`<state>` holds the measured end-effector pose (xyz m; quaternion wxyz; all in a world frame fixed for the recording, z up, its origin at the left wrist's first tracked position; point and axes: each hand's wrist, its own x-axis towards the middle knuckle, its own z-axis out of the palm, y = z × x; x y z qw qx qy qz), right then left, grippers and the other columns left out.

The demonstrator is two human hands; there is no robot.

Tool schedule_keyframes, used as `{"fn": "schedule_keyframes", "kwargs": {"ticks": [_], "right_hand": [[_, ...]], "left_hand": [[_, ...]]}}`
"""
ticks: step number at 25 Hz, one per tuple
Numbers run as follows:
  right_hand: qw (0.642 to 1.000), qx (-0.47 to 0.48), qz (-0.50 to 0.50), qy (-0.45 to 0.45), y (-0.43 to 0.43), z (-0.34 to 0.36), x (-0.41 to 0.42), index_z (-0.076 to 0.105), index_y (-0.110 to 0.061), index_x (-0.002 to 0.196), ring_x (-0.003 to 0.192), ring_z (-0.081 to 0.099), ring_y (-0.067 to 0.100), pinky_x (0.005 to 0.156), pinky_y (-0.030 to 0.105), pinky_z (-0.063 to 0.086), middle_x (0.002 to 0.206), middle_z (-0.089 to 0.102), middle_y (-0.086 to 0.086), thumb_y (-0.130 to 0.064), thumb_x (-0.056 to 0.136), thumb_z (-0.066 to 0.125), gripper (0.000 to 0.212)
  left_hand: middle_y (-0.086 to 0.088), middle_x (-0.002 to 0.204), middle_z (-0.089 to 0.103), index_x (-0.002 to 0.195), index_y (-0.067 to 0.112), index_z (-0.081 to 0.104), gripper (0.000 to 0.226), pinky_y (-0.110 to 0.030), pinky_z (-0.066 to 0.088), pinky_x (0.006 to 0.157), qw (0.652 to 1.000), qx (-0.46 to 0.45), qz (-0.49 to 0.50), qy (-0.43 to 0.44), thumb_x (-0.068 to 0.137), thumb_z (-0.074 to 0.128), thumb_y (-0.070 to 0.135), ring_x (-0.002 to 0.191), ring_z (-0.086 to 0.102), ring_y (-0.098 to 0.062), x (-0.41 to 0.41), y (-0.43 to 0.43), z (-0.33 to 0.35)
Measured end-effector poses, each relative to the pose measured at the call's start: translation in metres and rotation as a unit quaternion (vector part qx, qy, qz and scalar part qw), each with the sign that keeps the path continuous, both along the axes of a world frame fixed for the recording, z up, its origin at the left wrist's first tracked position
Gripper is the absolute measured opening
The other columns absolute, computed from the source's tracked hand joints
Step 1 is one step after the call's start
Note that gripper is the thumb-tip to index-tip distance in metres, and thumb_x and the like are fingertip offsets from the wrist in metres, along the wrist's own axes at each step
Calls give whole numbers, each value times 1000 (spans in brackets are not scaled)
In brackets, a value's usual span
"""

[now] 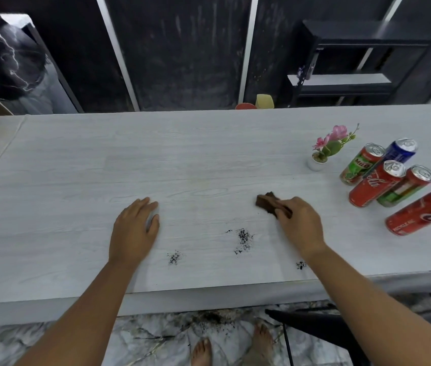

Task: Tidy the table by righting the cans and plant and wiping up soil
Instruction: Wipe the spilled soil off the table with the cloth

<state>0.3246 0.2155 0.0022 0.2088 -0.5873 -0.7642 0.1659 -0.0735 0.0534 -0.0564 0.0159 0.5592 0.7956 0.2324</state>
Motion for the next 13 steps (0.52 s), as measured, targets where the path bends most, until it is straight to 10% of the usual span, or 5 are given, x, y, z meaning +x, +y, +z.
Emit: {"fn": "schedule_keyframes", "kwargs": {"ticks": [5,13], "right_hand": [[992,-49,6,113,-21,3,-10,82,-23,114,90,65,6,74,7,42,99,71,-7,-18,95,78,20],[992,-48,-120,0,27,11,39,76,-11,124,96,63,27,81,35,48,112,68,8,-18,99,70,27]], "left_hand": [[-1,160,57,149,22,63,54,-50,39,125,1000,4,-8,-7,107,43,47,153,47,-24,0,-2,0],[-3,158,59,148,21,65,54,-49,39,125,1000,3,-6,0,106,43,47,152,48,-25,0,-1,1]]}}
